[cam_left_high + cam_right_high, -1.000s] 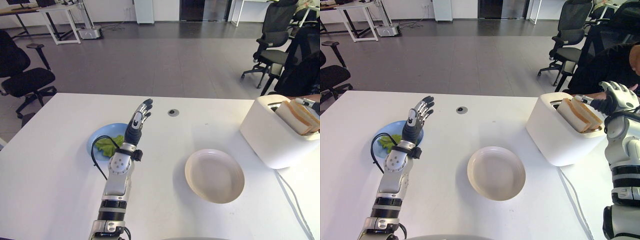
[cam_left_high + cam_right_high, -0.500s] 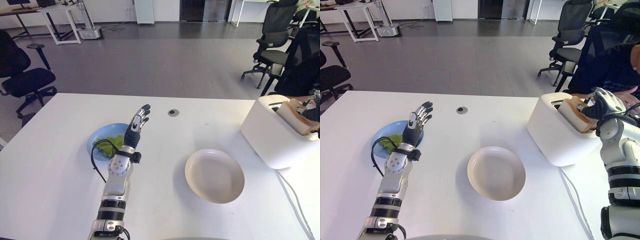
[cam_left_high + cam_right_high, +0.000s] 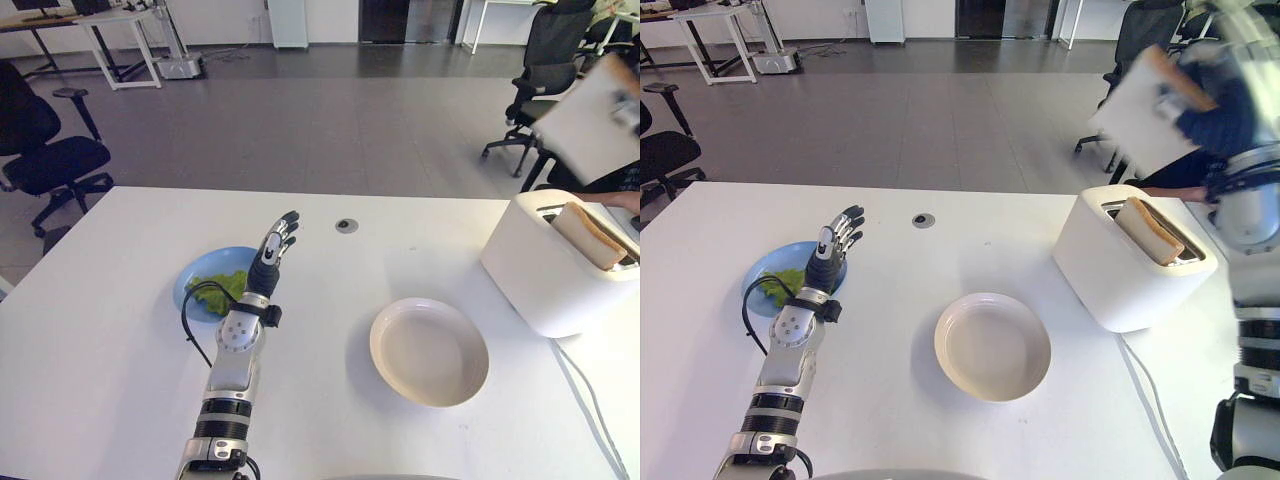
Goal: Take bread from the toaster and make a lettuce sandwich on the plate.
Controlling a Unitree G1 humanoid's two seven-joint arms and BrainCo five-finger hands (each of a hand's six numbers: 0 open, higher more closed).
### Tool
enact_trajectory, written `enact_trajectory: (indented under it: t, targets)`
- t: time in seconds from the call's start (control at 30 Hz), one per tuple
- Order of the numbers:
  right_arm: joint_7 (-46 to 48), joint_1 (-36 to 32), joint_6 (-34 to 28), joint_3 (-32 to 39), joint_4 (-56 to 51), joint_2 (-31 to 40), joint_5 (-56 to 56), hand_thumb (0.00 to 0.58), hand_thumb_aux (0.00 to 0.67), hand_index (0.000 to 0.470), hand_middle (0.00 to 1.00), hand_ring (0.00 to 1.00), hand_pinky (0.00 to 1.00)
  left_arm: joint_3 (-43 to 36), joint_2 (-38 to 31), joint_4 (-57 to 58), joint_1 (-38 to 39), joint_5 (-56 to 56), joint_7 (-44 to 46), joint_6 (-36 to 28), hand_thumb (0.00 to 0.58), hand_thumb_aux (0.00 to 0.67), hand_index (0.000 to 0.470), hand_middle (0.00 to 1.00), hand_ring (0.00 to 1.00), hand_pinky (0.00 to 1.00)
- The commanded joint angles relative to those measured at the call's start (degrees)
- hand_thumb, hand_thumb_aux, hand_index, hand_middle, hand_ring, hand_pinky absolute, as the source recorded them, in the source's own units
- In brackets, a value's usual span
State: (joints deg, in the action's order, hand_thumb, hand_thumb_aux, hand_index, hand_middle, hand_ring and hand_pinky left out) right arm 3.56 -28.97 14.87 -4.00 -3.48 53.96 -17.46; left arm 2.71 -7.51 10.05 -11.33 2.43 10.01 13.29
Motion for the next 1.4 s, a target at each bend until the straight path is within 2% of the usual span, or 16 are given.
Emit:
enact_trajectory:
  t: [0.03,0.13,0.23,0.37,0.57,0.6,0.63,0.73,0.9,1.03,1.1,1.17,1.27,1.4]
  targets:
    - [22.57,5.67,-0.57,8.47,7.85,-1.84,16.01,0.58,0.67,0.47,0.0,0.0,0.0,-0.72,-0.09,0.03,0.02,-0.69,-0.07,-0.46,0.0,0.0,0.0,0.0,0.0,0.0]
    - [30.7,7.28,-4.29,11.29,10.19,-2.8,19.73,0.58,0.67,0.47,0.0,0.0,0.0,-0.82,-0.01,-0.06,0.15,-0.78,-0.03,-0.51,0.0,0.0,0.0,0.0,0.0,0.0]
    - [36.03,8.77,-8.41,16.0,9.87,-4.98,17.86,0.58,0.67,0.47,0.0,0.0,0.0,-0.95,-0.05,-0.04,0.19,-0.78,-0.04,-0.51,0.0,0.0,0.0,0.0,0.0,0.0]
    - [38.49,10.94,-9.05,21.32,6.37,-7.81,12.9,0.58,0.67,0.47,0.0,0.0,0.0,-1.22,0.07,-0.15,0.36,-0.9,-0.18,-0.58,0.0,0.0,0.0,0.0,0.0,0.0]
    - [40.56,13.49,-11.33,23.28,2.54,-9.71,9.54,0.58,0.67,0.47,0.0,0.0,0.0,-1.46,-0.04,-0.01,0.42,-0.89,-0.27,-0.62,0.0,0.0,0.0,0.0,0.0,0.0]
    - [40.19,13.51,-11.65,22.49,2.15,-9.56,9.2,0.148,0.092,0.065,0.0,0.0,0.0,-1.52,-0.05,-0.16,0.48,-0.91,-0.26,-0.63,0.0,0.0,0.0,0.0,0.0,0.0]
    - [39.75,13.44,-11.7,21.48,1.99,-9.53,9.07,0.0,0.0,0.0,0.0,0.0,0.0,-1.57,-0.06,-0.32,0.51,-0.93,-0.24,-0.65,0.0,0.0,0.0,0.0,0.0,0.0]
    - [33.99,11.78,-9.72,15.94,1.81,-10.23,8.46,0.0,0.0,0.0,0.0,0.0,0.0,-1.94,-0.91,-0.68,-0.49,-1.81,0.04,-0.55,0.0,0.0,0.0,0.0,0.0,0.0]
    - [23.79,7.91,-6.52,9.21,0.85,-12.65,6.82,0.0,0.0,0.0,0.0,0.0,0.0,-4.01,-6.92,-5.44,-2.35,-12.8,-1.43,-0.39,0.0,0.0,0.0,0.0,0.0,0.0]
    - [20.49,6.85,-5.58,7.33,0.92,-14.32,6.57,0.0,0.0,0.0,0.0,0.0,0.0,-3.3,-19.68,-9.83,-3.39,-33.96,-6.54,-4.25,0.0,0.0,0.0,0.0,0.0,0.0]
    - [19.51,7.02,-6.21,6.96,1.51,-14.6,5.92,0.0,0.0,0.0,0.0,0.0,0.0,-5.18,-27.8,-9.3,-4.13,-47.86,-8.16,-8.22,0.0,0.0,0.0,0.0,0.0,0.0]
    - [18.49,7.06,-7.62,6.69,1.84,-14.47,4.69,0.0,0.0,0.0,0.0,0.0,0.0,-7.52,-32.66,-6.89,-5.65,-55.69,-7.18,-10.74,0.0,0.0,0.0,0.0,0.0,0.0]
    - [18.4,6.94,-8.92,6.48,2.34,-14.82,4.47,0.0,0.0,0.0,0.0,0.0,0.0,-10.25,-35.4,-2.16,-6.65,-59.9,-5.22,-12.66,0.0,0.0,0.0,0.0,0.0,0.0]
    - [17.78,6.74,-9.85,7.61,1.73,-14.33,1.35,0.0,0.0,0.0,0.0,0.0,0.0,-12.9,-38.96,5.52,-7.7,-61.31,-4.18,-12.1,0.0,0.0,0.0,0.0,0.0,0.0]
